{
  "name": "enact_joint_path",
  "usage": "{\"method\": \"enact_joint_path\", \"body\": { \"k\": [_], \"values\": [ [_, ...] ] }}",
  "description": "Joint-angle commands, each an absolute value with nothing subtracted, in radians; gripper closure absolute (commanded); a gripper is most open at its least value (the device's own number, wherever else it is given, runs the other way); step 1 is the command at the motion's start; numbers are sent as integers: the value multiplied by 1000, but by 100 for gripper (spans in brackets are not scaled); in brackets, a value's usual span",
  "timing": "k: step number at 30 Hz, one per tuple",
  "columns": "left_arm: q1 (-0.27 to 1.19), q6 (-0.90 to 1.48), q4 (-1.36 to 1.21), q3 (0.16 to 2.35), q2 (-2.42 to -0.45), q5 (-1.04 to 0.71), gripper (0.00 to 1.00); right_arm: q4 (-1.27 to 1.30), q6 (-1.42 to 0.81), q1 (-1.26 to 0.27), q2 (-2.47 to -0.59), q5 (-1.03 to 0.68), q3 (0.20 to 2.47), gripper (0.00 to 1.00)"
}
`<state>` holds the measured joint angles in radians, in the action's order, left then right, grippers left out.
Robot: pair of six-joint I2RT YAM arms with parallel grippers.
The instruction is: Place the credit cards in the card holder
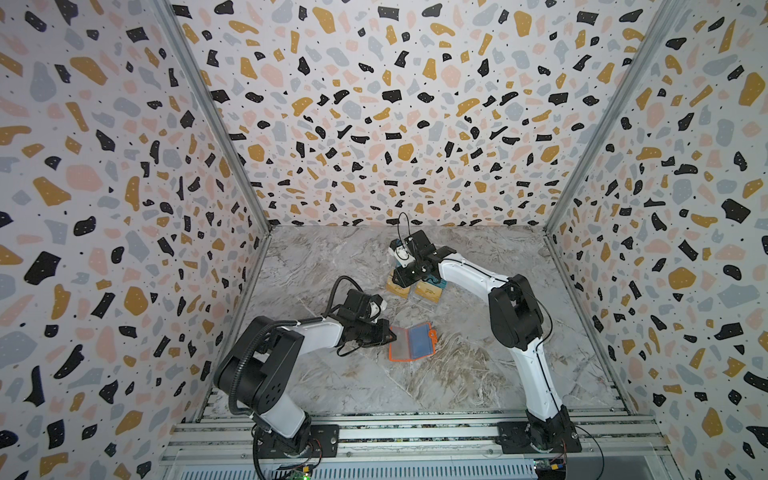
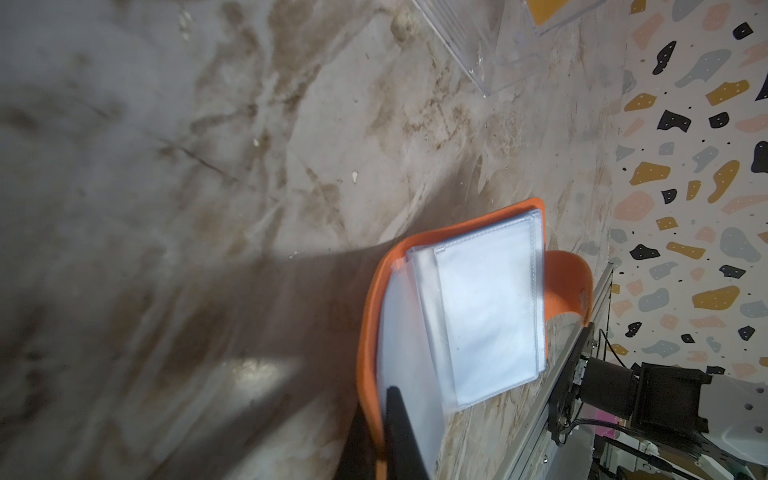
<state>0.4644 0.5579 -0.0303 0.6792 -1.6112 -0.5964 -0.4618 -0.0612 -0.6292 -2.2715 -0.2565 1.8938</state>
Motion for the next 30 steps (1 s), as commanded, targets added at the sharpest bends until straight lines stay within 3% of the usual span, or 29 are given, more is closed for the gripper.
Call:
{"method": "enact_joint_path", "body": {
  "k": [1,17,25,30],
  "values": [
    [456,555,9,661,-1628,-560,96,-508,-34,-632,-2275,-232,1927,61],
    [456,574,-6,648,-1609,-570,95,-505,-12,-641,-2288,-290,1934,65],
    [456,574,-8,639,-1612,-577,95,-500,-3,-641,-2296,-293,1950,78],
    [456,575,-5,642,-1611,-580,95,-527,9,-641,-2319,-295,1979,80]
  ]
}}
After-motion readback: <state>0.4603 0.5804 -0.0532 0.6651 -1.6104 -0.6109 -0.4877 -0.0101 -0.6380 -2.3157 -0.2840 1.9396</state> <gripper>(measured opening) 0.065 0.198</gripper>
